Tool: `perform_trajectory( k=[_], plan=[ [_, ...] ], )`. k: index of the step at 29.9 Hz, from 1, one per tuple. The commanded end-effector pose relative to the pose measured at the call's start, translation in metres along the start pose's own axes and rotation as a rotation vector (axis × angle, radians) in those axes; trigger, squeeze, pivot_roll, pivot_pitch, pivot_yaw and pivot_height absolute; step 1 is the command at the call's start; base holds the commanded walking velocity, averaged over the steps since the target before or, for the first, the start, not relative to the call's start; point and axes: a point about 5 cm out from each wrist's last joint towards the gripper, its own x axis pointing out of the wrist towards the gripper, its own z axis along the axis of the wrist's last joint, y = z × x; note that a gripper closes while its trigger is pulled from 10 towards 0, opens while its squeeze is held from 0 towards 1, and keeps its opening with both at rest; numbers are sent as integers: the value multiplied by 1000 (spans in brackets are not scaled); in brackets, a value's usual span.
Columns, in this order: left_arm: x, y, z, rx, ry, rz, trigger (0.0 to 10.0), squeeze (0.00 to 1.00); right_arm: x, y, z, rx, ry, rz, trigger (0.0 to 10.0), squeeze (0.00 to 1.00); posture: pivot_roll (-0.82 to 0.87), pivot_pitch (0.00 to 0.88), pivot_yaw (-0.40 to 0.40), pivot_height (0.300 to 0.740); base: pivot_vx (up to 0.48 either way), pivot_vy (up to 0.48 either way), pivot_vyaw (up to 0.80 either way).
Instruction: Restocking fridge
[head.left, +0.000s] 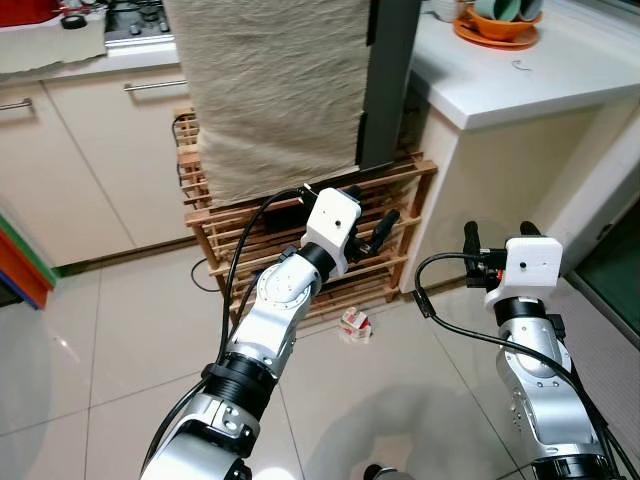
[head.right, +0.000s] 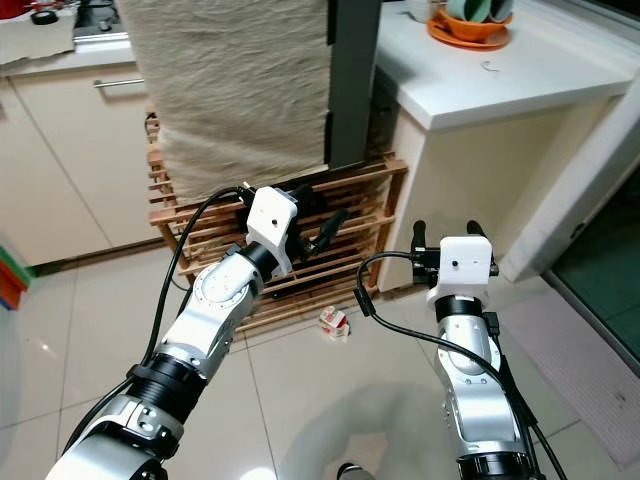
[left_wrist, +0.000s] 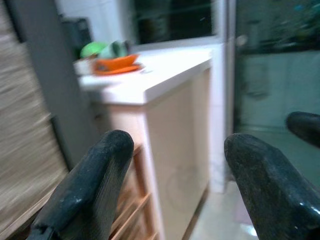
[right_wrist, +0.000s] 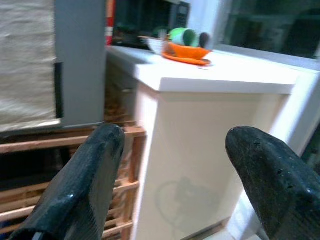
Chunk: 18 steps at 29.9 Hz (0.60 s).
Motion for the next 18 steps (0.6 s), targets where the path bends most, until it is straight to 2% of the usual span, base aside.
perform_trajectory(
  k=[1,14,18],
  plan=[
    [4,-6,10,-8,-50,-44,10000,0,1,-5,1,-13,-15,-17,10000,0,-50,0,31,740,409,-247,-694],
    [6,-7,7,-49,-40,-44,10000,0,-1,-11,1,-39,-27,-42,10000,0,-62,0,27,740,470,-19,-694],
    [7,-11,6,-58,-40,-88,10000,0,-2,-14,-1,-49,-29,-57,10000,0,-65,0,33,740,480,0,-694]
  ],
)
